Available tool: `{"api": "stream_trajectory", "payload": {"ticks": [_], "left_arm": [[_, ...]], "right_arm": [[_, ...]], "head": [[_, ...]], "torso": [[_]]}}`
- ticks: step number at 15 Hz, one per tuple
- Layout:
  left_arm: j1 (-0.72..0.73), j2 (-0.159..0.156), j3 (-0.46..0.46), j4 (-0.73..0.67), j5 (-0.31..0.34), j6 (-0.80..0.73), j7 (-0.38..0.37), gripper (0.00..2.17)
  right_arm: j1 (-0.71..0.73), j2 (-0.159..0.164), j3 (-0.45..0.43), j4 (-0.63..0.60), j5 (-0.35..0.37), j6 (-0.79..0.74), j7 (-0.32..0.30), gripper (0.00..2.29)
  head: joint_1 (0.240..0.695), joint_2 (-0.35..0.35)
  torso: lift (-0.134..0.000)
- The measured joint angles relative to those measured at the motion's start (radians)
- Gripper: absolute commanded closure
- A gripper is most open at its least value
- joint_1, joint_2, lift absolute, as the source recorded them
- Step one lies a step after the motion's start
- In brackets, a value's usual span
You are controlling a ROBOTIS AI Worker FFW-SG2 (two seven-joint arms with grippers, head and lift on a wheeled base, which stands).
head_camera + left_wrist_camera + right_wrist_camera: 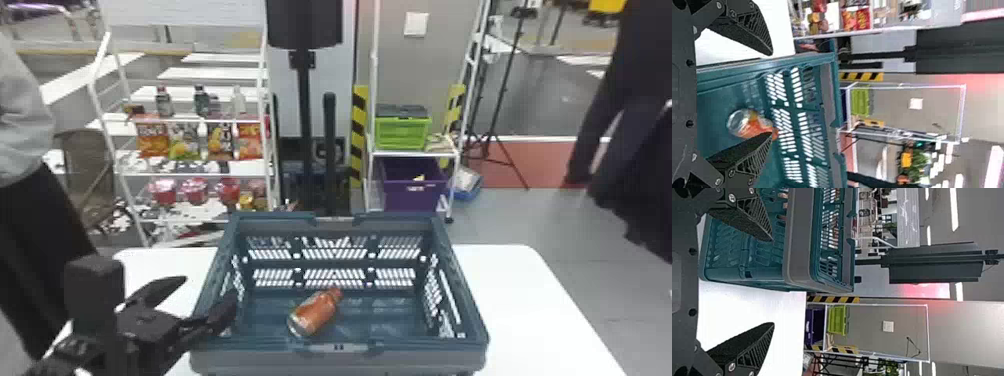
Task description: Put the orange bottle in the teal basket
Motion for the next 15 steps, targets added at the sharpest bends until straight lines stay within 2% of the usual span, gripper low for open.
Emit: {"api": "stream_trajectory", "payload": {"ticks": [5,8,10,15], "left_arm": [[0.161,-0.065,0.037,-0.003,0.033,-0.317,0.018,0.19],[0.286,-0.103,0.039,0.072,0.025,-0.717,0.063,0.18],[0.358,-0.111,0.032,0.125,0.022,-0.889,0.093,0.17],[0.474,-0.121,-0.007,0.207,-0.02,-1.038,0.117,0.17]], "right_arm": [[-0.021,-0.031,0.001,0.021,-0.032,0.003,0.0,0.13],[-0.03,-0.055,-0.001,0.02,-0.053,0.013,0.002,0.13],[-0.034,-0.067,-0.003,0.01,-0.058,0.03,0.0,0.13],[-0.037,-0.078,0.005,-0.004,-0.06,0.045,0.0,0.13]], "head": [[0.499,0.0],[0.499,0.0],[0.499,0.0],[0.499,0.0]], "torso": [[0.0],[0.0],[0.0],[0.0]]}}
